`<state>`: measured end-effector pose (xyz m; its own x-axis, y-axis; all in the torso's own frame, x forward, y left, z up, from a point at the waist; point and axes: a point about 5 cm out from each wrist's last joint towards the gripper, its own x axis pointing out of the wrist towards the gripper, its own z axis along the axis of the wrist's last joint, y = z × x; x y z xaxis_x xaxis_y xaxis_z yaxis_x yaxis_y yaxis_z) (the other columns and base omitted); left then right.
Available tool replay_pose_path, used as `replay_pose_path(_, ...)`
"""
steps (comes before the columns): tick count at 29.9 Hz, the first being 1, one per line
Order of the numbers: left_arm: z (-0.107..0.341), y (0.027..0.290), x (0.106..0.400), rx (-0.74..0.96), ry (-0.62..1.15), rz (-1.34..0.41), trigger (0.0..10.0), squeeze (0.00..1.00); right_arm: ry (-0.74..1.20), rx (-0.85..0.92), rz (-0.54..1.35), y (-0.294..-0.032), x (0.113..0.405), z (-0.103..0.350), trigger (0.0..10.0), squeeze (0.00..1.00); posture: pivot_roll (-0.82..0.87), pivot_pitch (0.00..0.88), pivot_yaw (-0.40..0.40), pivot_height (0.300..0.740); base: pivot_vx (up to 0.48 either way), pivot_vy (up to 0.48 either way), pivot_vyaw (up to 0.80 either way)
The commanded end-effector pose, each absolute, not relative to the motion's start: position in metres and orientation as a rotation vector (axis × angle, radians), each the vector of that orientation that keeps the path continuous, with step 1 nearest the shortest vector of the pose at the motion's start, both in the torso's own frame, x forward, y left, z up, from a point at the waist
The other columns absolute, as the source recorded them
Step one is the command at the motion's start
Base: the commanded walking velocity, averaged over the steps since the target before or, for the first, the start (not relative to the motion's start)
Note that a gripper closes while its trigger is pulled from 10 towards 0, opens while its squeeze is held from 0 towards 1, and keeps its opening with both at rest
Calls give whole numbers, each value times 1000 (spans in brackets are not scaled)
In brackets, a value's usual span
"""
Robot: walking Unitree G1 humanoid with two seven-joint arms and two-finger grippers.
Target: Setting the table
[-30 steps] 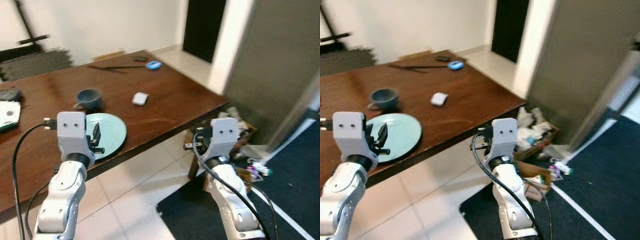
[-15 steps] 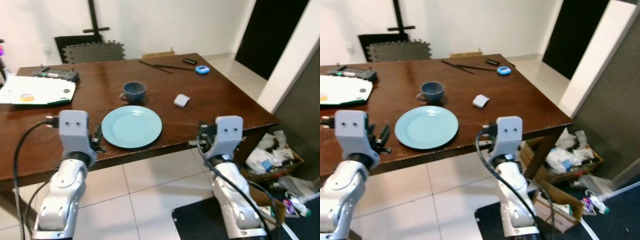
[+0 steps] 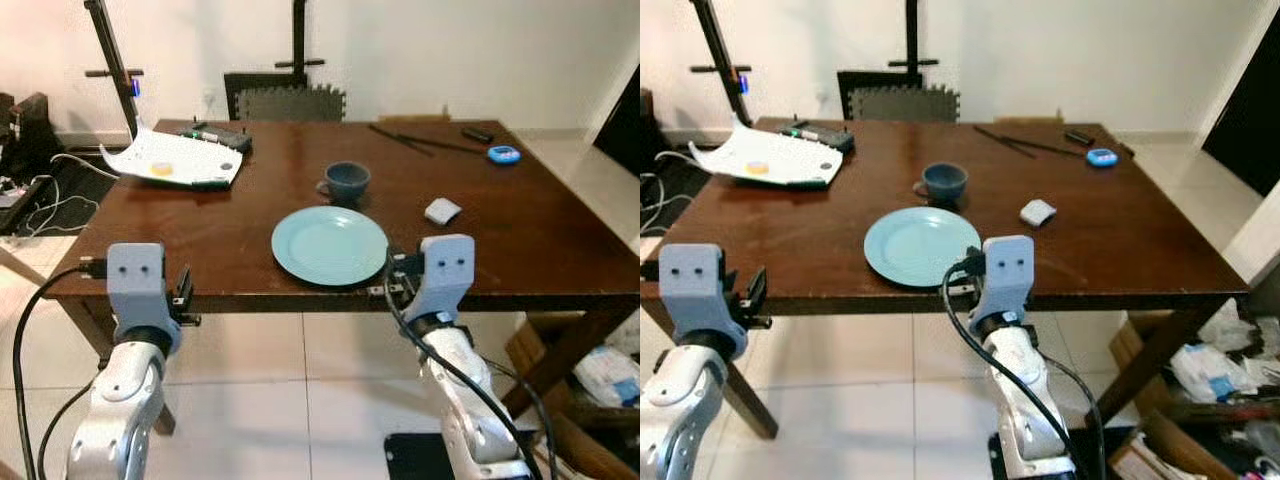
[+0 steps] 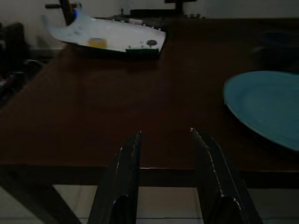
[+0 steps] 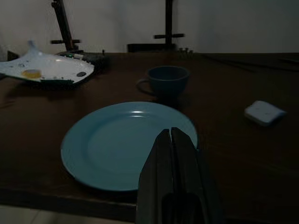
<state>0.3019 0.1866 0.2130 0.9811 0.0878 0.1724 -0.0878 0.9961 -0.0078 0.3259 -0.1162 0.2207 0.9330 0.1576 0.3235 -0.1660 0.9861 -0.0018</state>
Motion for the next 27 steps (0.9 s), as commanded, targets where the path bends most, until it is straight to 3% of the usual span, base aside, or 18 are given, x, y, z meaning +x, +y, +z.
replay_pose_path(1,213,198,298,-1,-184,138,10000,0,-362,59,205,-110,321,226,10000,0,43,118,14,740,0,0,0)
replay_pose_path(9,211,221,301,13,-160,215,10000,0,-391,74,342,-87,308,230,10000,0,50,114,10,740,0,0,0)
replay_pose_path(17,212,221,304,10,-156,222,10000,0,-404,66,470,-63,298,233,10000,0,49,114,6,740,0,450,0)
replay_pose_path(27,211,217,308,18,-145,216,10000,0,-389,69,480,-61,295,231,10000,0,46,121,-3,740,0,280,0)
